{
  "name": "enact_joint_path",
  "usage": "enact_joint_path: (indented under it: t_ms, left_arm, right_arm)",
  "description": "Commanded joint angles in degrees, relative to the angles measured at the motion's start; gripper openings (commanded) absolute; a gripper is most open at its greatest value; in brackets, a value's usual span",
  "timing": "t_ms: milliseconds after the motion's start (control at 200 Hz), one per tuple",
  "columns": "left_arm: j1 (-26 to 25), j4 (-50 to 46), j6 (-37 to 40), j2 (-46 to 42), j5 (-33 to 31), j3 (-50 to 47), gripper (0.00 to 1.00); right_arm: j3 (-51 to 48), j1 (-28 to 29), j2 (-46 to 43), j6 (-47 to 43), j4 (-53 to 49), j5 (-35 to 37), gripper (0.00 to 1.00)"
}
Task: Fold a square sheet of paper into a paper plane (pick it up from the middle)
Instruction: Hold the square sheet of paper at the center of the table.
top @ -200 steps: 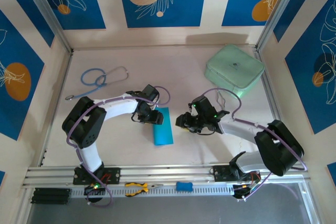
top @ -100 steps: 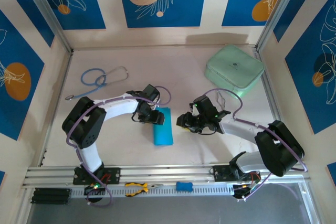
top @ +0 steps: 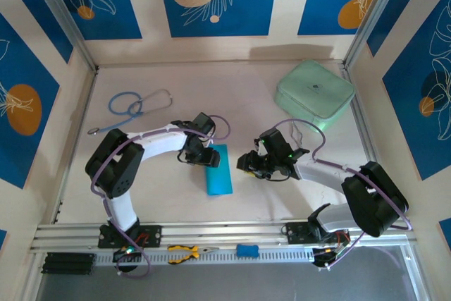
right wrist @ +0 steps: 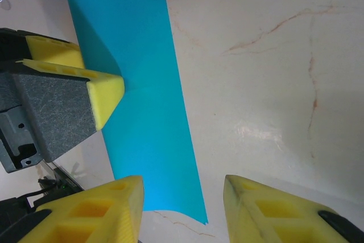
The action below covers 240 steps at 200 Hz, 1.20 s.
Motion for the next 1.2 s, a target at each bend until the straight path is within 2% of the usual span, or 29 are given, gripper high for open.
enact_joint_path:
  t_ms: [0, 285, 830, 1195]
  left_arm:
    - [1.0, -0.2, -1.0, 2.0, -6.4, -2.6, 0.59]
    - [1.1, -0.8, -1.1, 1.6, -8.4, -3.1, 0.58]
    - [1.0, -2.5, 3.4, 4.3, -7.7, -1.6, 0.56]
    - [1.1, -2.3, 3.1, 5.0, -7.8, -1.4, 0.57]
  right_arm:
    - [0.2, 0.0, 1.0, 0.1, -0.4, -1.3, 0.43]
    - [0.1, 0.1, 1.2, 0.0, -0.1, -1.5, 0.43]
    - [1.2, 1.2, 3.0, -0.3, 0.3, -2.4, 0.43]
    - [1.9, 1.9, 4.2, -0.5, 0.8, -3.0, 0.43]
